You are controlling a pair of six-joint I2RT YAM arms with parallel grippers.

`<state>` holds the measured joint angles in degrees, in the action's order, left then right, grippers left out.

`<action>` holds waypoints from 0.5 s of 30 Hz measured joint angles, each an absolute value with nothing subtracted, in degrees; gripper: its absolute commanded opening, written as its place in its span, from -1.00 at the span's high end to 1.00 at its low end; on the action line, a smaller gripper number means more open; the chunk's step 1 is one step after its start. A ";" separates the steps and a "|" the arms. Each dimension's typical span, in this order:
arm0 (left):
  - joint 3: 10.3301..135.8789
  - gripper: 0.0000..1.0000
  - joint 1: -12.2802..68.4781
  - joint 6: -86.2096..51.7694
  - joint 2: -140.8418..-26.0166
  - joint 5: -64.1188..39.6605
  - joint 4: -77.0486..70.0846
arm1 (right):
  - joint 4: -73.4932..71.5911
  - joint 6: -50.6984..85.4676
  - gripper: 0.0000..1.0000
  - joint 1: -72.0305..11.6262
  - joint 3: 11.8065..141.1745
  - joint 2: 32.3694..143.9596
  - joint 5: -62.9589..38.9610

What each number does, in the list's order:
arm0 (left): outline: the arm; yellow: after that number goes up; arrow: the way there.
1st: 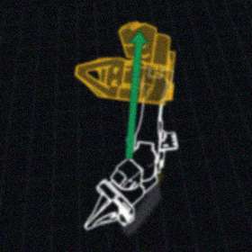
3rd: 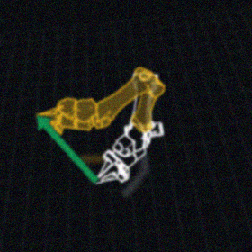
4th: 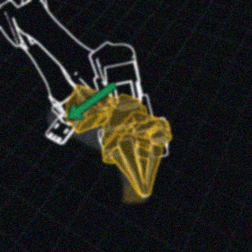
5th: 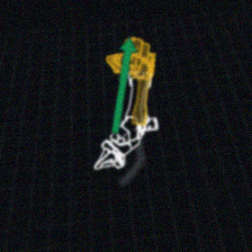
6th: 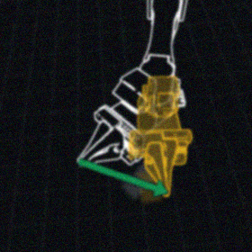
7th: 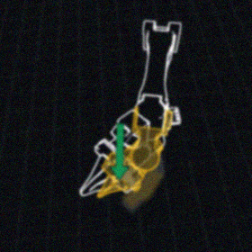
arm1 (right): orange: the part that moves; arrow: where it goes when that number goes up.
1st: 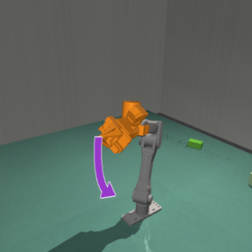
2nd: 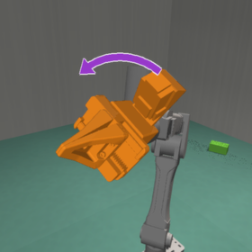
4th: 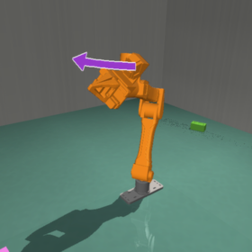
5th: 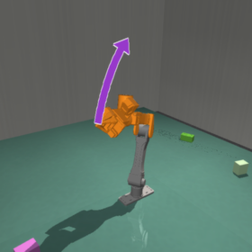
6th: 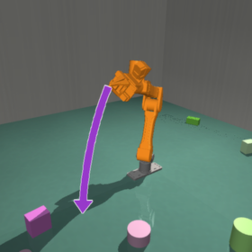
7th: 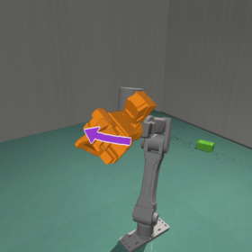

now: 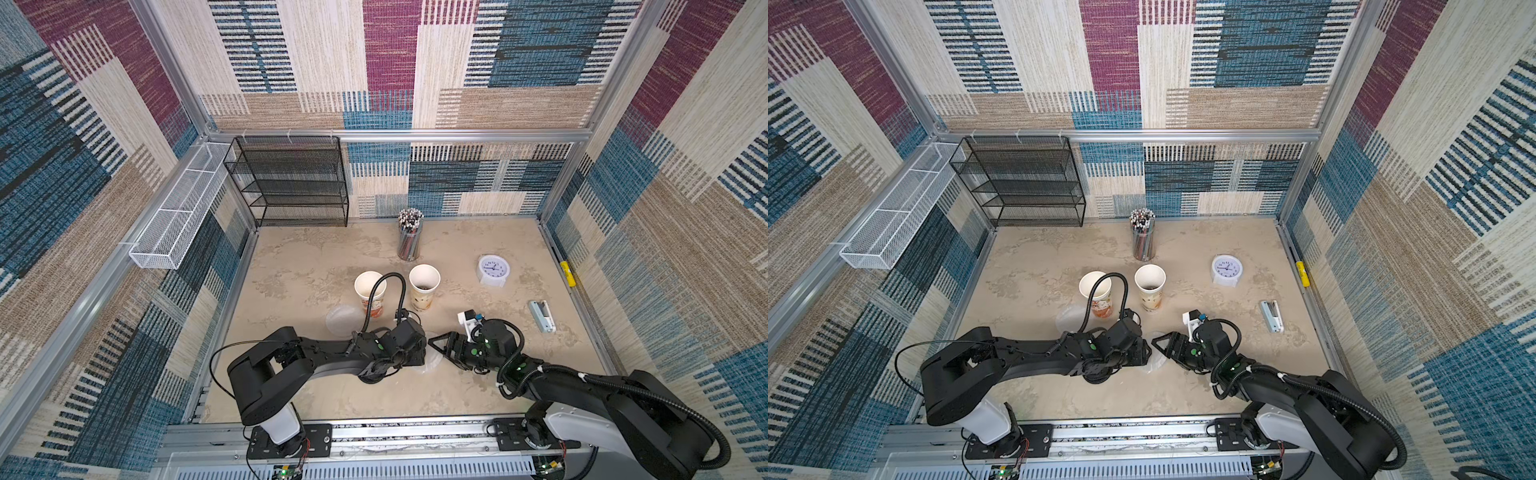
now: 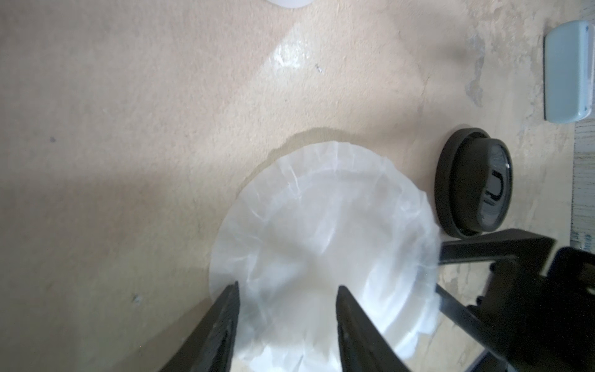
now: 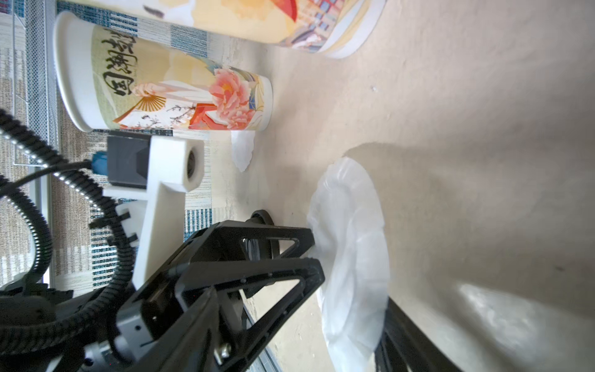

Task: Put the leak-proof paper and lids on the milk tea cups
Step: Pick up the leak-proof paper from the center of the board.

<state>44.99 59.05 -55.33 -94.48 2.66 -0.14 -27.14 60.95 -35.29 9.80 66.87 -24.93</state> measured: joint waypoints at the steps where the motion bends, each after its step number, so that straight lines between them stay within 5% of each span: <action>1: 44.99 -0.04 59.05 -55.35 -94.48 2.63 -0.16 | -27.16 60.90 -0.47 -35.29 9.87 67.20 -24.93; 15: 45.01 -0.03 59.02 -55.51 -94.48 2.66 -0.12 | -22.55 59.51 0.03 -35.29 10.44 63.46 -19.62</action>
<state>45.01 59.02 -55.51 -94.48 2.66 -0.12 -22.55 59.51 -35.29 10.44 63.46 -19.62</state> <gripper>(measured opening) 0.516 0.509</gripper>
